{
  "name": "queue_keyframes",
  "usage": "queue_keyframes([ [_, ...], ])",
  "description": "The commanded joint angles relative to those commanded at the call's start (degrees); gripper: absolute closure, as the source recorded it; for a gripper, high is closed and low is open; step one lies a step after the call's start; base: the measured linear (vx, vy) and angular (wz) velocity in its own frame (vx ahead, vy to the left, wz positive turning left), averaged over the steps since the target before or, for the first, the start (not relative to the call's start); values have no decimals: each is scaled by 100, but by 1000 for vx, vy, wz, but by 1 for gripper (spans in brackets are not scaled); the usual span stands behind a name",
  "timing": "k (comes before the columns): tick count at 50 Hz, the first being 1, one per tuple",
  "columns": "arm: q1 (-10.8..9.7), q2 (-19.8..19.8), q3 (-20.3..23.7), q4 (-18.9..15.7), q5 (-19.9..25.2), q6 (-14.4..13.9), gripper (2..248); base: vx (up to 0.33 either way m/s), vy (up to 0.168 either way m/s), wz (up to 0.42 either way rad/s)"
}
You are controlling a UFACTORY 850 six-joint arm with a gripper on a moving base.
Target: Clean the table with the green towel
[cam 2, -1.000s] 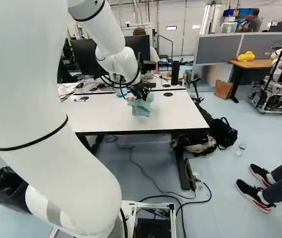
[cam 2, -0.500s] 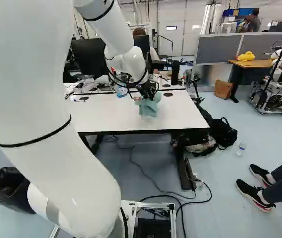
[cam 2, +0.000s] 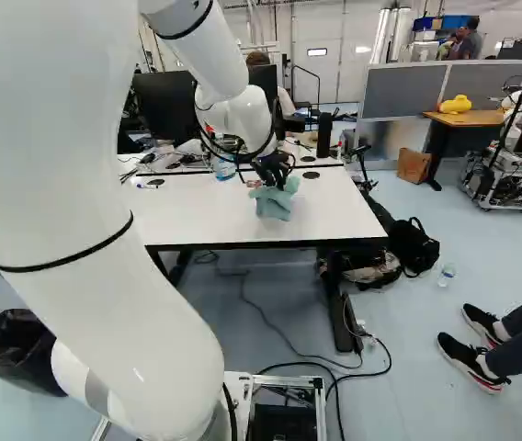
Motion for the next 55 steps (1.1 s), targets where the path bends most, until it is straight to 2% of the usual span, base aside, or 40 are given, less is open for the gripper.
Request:
queue_keyframes([
  [23, -83, -26, -28, 0, -625, 0, 200, 0, 0, 0],
  [55, -462, -163, -178, 0, -625, 0, 200, 0, 0, 0],
])
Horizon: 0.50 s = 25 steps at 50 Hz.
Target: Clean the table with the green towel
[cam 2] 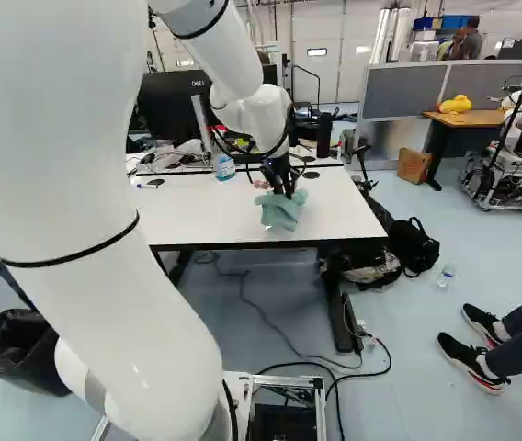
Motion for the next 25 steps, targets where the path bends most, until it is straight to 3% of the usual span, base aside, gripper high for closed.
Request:
queue_keyframes([
  [25, -92, -114, -126, 0, 0, 0, 200, 0, 0, 0],
])
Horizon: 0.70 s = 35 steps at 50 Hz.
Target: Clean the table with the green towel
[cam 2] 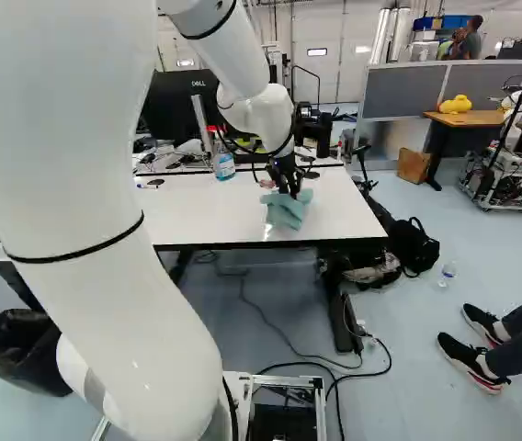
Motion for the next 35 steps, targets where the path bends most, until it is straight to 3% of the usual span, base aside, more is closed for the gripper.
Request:
queue_keyframes([
  [35, 3, -386, -88, 0, 0, 0, 200, 0, 0, 0],
])
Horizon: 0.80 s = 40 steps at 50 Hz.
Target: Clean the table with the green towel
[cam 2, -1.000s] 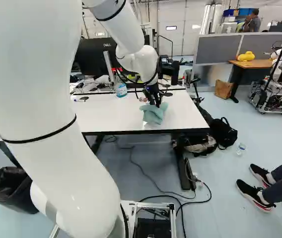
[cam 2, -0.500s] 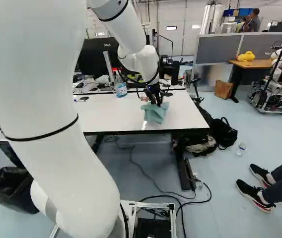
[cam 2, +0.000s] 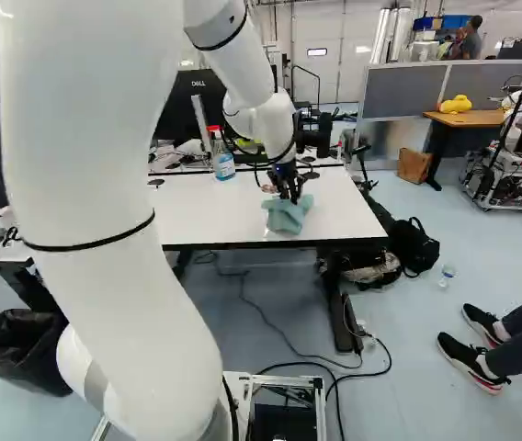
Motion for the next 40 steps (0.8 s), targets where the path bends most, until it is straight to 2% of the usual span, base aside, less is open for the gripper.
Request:
queue_keyframes([
  [13, 0, -236, -54, 0, 0, 0, 200, 0, 0, 0],
  [30, -2, -236, -55, 0, 0, 0, 200, 0, 0, 0],
  [40, -102, -301, -133, 0, 0, 0, 200, 0, 0, 0],
])
